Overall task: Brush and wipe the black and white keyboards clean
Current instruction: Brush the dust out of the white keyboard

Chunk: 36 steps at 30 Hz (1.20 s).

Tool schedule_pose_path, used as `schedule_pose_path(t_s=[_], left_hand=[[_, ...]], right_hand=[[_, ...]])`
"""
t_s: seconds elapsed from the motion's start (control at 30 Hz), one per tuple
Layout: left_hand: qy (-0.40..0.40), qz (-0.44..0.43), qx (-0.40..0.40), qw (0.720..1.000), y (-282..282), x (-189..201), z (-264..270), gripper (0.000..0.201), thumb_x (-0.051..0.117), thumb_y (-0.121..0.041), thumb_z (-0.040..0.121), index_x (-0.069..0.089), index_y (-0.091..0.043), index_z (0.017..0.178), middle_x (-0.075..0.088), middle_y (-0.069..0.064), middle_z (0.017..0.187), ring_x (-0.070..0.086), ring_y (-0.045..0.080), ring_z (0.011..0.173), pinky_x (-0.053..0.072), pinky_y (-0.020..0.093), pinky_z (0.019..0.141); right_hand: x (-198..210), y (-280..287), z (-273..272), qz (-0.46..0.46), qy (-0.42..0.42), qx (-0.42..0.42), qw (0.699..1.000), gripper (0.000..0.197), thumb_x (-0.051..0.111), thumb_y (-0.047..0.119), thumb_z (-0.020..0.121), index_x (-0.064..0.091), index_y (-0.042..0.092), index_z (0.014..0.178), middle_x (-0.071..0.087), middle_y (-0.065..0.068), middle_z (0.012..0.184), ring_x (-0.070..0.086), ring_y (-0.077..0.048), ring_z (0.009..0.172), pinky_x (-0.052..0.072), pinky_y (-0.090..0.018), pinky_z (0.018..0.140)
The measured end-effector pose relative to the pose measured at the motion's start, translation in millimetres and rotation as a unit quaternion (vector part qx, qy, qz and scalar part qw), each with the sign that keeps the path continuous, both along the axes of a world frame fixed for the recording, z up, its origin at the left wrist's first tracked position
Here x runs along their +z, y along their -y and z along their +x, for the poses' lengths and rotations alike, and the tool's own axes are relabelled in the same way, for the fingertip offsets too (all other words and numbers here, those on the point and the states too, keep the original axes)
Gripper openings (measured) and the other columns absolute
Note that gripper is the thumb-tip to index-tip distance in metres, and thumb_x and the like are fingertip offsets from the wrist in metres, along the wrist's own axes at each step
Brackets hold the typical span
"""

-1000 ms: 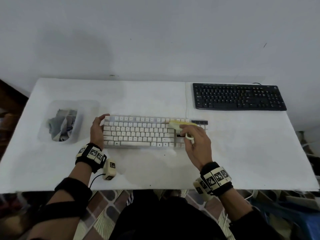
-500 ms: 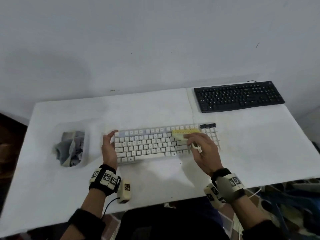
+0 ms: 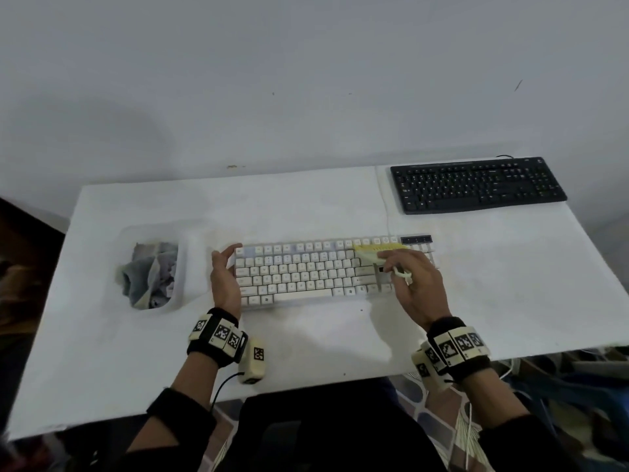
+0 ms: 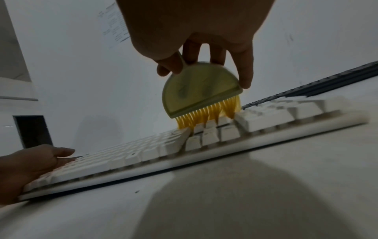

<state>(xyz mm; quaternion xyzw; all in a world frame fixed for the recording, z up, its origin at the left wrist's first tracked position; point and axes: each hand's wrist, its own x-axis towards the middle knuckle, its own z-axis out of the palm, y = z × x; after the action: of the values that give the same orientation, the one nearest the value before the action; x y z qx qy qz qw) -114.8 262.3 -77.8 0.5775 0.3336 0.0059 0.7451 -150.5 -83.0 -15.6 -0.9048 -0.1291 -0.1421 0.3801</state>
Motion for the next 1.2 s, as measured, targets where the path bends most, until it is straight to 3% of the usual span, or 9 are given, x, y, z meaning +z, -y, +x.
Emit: schedule_pose_path(t_s=[0.13, 0.27, 0.47, 0.67, 0.8, 0.93, 1.0, 1.1, 1.2], left_hand=[[-0.001, 0.002, 0.003, 1.0, 3, 1, -1, 0.056, 0.018, -0.054, 0.11, 0.07, -0.032, 0.11, 0.076, 0.011, 0.09, 0.072, 0.028, 0.084, 0.056, 0.034, 0.071], [-0.015, -0.014, -0.002, 1.0, 1, 4, 1, 0.059, 0.018, -0.058, 0.109, 0.069, -0.03, 0.118, 0.077, 0.009, 0.088, 0.072, 0.029, 0.086, 0.058, 0.042, 0.08], [-0.024, -0.073, -0.025, 0.997, -7, 11, -1, 0.066, 0.014, -0.065, 0.106, 0.068, -0.03, 0.118, 0.076, 0.016, 0.104, 0.071, 0.035, 0.097, 0.055, 0.051, 0.091], [-0.026, -0.091, -0.067, 0.993, -11, 21, -7, 0.074, 0.004, -0.07, 0.102, 0.061, -0.03, 0.127, 0.07, 0.007, 0.12, 0.065, 0.021, 0.115, 0.051, 0.035, 0.089], [-0.026, -0.087, -0.061, 0.994, -13, 17, -6, 0.078, 0.003, -0.071, 0.101, 0.048, -0.03, 0.148, 0.063, 0.009, 0.131, 0.064, 0.02, 0.114, 0.052, 0.036, 0.088], [-0.027, -0.093, -0.065, 0.993, -10, 16, -4, 0.082, 0.003, -0.069, 0.102, 0.06, -0.019, 0.135, 0.063, 0.029, 0.133, 0.064, 0.043, 0.116, 0.046, 0.052, 0.109], [-0.039, -0.088, -0.059, 0.994, -10, 17, -5, 0.089, 0.003, -0.069, 0.103, 0.057, -0.009, 0.139, 0.061, 0.033, 0.132, 0.059, 0.046, 0.123, 0.046, 0.05, 0.106], [-0.044, -0.093, -0.049, 0.993, -11, 13, -4, 0.08, 0.004, -0.072, 0.101, 0.055, -0.019, 0.132, 0.067, 0.017, 0.128, 0.063, 0.033, 0.122, 0.049, 0.044, 0.103], [-0.042, -0.099, -0.04, 0.993, -12, 11, -3, 0.076, 0.004, -0.072, 0.101, 0.054, -0.024, 0.132, 0.071, 0.006, 0.109, 0.068, 0.024, 0.106, 0.054, 0.039, 0.086]], right_hand=[[-1, 11, 2, 0.022, -0.008, -0.057, 0.998, 0.019, 0.055, 0.006, 0.083, 0.064, 0.022, 0.089, 0.072, 0.013, 0.113, 0.062, -0.019, 0.107, 0.053, -0.048, 0.083], [11, -24, 2, 0.023, 0.034, -0.062, 0.997, 0.02, 0.055, 0.004, 0.083, 0.064, 0.02, 0.09, 0.072, 0.008, 0.112, 0.06, -0.018, 0.106, 0.053, -0.041, 0.083], [36, -133, 15, 0.023, -0.018, 0.177, 0.984, 0.029, 0.056, 0.0, 0.09, 0.065, 0.02, 0.11, 0.069, 0.01, 0.122, 0.061, -0.015, 0.109, 0.049, -0.032, 0.09], [46, -206, 47, -0.007, -0.056, 0.225, 0.973, 0.019, 0.038, 0.024, 0.109, 0.047, 0.015, 0.123, 0.06, 0.001, 0.07, 0.049, -0.011, 0.052, 0.033, -0.029, 0.052], [48, -214, 72, -0.021, -0.064, 0.245, 0.967, 0.02, 0.041, 0.019, 0.107, 0.046, 0.012, 0.124, 0.058, 0.002, 0.069, 0.049, -0.013, 0.05, 0.033, -0.027, 0.049], [42, -214, 85, -0.012, -0.087, 0.261, 0.961, 0.02, 0.045, 0.015, 0.103, 0.044, 0.016, 0.123, 0.061, 0.0, 0.075, 0.05, -0.012, 0.053, 0.041, -0.032, 0.054], [39, -212, 85, -0.011, -0.092, 0.266, 0.96, 0.02, 0.045, 0.015, 0.103, 0.045, 0.017, 0.123, 0.061, -0.002, 0.075, 0.048, -0.012, 0.053, 0.041, -0.033, 0.056], [38, -209, 86, -0.007, -0.091, 0.261, 0.961, 0.02, 0.045, 0.013, 0.103, 0.046, 0.017, 0.122, 0.063, -0.002, 0.078, 0.05, -0.014, 0.054, 0.041, -0.033, 0.057], [37, -209, 87, 0.016, -0.09, 0.252, 0.963, 0.019, 0.045, 0.014, 0.103, 0.046, 0.018, 0.122, 0.063, -0.003, 0.075, 0.052, -0.019, 0.055, 0.045, -0.036, 0.058]])
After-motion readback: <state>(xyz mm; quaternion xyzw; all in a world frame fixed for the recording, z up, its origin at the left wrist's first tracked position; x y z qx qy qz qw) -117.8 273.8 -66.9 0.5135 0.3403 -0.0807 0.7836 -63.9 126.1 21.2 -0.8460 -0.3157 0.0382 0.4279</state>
